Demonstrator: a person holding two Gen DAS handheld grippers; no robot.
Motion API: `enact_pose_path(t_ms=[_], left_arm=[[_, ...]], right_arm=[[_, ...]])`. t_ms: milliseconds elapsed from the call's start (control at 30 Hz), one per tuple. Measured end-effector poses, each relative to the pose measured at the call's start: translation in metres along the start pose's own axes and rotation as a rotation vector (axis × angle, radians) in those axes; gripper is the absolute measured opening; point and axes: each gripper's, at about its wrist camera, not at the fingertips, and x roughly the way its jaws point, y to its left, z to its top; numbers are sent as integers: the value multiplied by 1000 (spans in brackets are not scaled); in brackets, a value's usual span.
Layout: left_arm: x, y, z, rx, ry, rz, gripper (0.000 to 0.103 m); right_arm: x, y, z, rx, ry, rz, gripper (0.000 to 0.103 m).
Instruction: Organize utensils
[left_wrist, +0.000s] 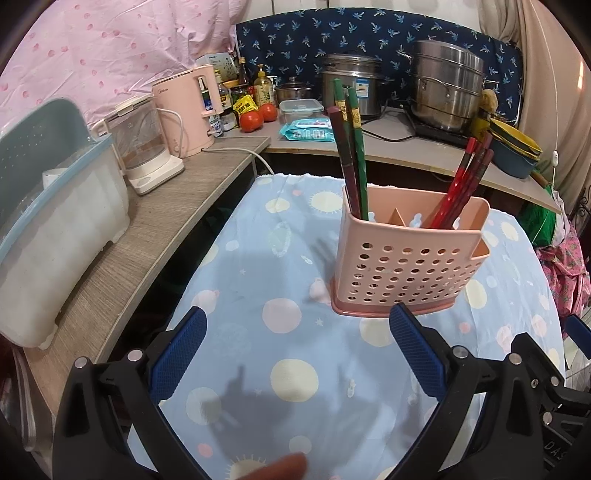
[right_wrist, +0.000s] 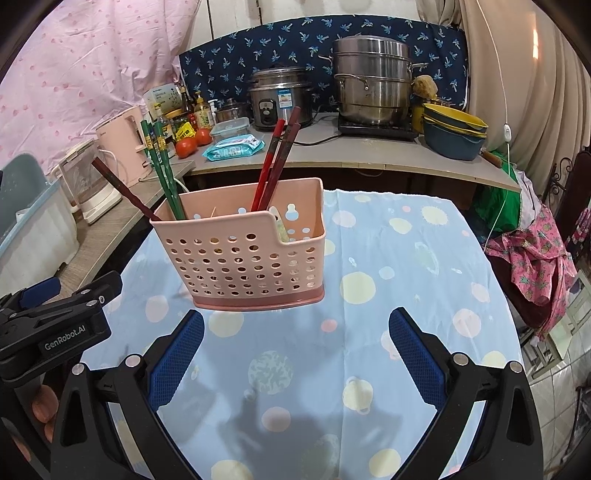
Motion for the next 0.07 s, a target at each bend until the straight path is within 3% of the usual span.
enact_pose_path(t_ms=[67], left_arm=[[0, 0, 0, 7, 1, 0, 95]], right_arm=[[0, -1, 0, 4, -2, -5, 97]])
